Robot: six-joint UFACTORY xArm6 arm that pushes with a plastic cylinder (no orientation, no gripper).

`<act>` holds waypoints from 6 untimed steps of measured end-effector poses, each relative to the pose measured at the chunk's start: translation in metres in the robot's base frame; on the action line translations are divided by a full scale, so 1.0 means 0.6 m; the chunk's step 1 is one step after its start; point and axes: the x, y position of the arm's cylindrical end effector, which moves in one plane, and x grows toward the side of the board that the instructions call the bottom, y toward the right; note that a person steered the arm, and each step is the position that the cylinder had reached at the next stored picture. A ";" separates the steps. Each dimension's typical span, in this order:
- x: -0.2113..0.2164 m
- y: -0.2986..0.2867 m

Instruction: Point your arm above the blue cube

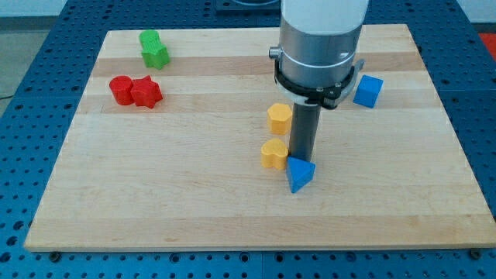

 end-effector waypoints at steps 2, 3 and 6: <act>0.082 0.000; 0.044 0.020; -0.351 0.117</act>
